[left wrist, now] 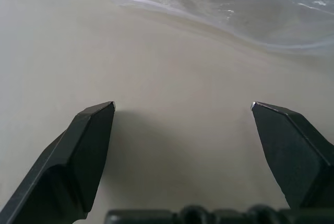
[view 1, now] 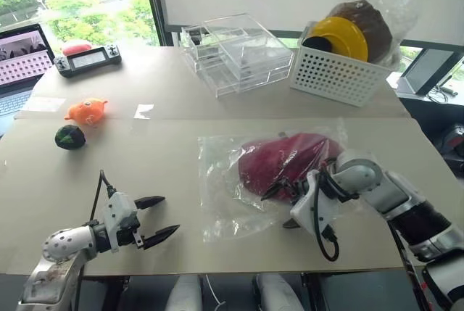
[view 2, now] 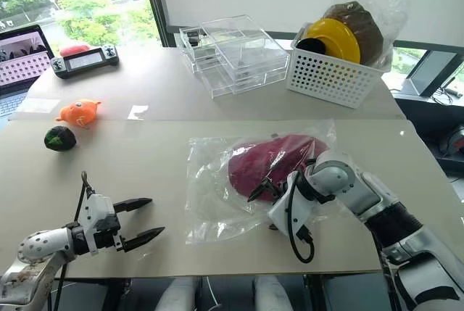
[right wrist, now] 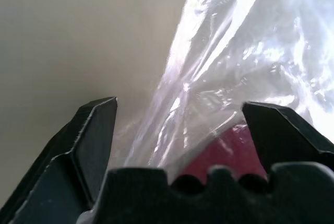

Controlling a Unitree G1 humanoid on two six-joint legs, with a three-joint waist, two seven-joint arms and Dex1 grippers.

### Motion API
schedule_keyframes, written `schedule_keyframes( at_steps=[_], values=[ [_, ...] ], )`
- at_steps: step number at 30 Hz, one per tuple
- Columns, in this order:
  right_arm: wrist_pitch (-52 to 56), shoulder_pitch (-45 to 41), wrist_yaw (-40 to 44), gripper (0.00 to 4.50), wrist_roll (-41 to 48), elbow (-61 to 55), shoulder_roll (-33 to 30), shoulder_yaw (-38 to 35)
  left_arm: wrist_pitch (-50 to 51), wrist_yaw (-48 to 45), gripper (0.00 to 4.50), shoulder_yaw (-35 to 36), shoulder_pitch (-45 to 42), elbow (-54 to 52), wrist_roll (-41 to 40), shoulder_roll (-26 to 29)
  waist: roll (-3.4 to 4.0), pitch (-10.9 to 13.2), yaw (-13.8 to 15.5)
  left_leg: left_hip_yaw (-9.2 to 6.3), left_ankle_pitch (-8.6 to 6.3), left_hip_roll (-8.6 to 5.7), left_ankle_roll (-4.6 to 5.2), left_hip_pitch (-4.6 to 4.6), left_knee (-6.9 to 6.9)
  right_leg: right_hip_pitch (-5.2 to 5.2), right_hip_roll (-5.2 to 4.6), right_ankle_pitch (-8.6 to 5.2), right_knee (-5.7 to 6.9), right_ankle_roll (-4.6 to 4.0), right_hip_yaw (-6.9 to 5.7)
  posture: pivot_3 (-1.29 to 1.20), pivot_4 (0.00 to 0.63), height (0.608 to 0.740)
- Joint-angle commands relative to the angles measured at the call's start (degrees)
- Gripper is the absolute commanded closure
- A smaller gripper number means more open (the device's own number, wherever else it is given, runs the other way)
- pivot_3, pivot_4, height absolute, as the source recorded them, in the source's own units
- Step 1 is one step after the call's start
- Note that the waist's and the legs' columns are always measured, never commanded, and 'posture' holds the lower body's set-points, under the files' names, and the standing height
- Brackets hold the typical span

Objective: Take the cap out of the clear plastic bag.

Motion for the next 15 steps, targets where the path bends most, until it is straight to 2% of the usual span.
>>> schedule_keyframes(
  at_steps=[1,7,9,11,15],
  values=[
    [6.6,-2.5,1.0,0.09,5.6,-5.5,-1.2,-4.7,-1.3,-0.8,0.00,-0.6,-1.0,0.9,0.4,0.2,0.09,0.1,-0.1,0.00,0.00,0.00,0.00,0.01,0.02,0.00,0.00,0.00,0.01,0.00,0.00,0.00,0.150,0.735],
    [29.3,-3.9,0.0,0.09,17.4,-16.6,-1.6,-10.7,-1.0,-0.7,0.00,-1.1,-2.0,0.9,0.5,0.0,0.19,0.2,-0.7,-0.03,0.01,0.02,0.00,0.08,0.14,0.04,0.05,-0.02,0.14,0.05,0.00,0.00,0.150,0.735],
    [45.1,-4.1,-9.2,0.09,20.8,-22.1,3.2,-12.0,-0.4,-0.4,0.00,-1.2,-2.7,0.6,0.4,-0.1,0.19,0.2,-0.8,-0.03,0.01,0.02,0.00,0.07,0.20,0.06,0.04,-0.02,0.13,0.08,0.00,0.00,0.150,0.735],
    [56.8,-3.8,-18.0,0.09,20.2,-25.7,9.3,-10.9,0.1,0.2,0.00,-1.1,-3.6,0.6,0.4,-0.1,0.18,0.2,-1.0,-0.02,0.02,0.03,-0.01,0.07,0.22,0.01,0.06,-0.01,0.22,0.08,0.03,0.00,0.150,0.735],
    [69.2,-3.0,-29.9,0.09,17.5,-28.4,19.3,-8.5,1.0,1.1,0.00,-1.2,-4.7,0.2,0.3,-0.2,0.18,0.2,-0.9,-0.06,0.04,0.02,-0.03,-0.02,0.27,-0.18,0.11,-0.01,0.46,0.07,0.04,0.00,0.150,0.735]
  ],
)
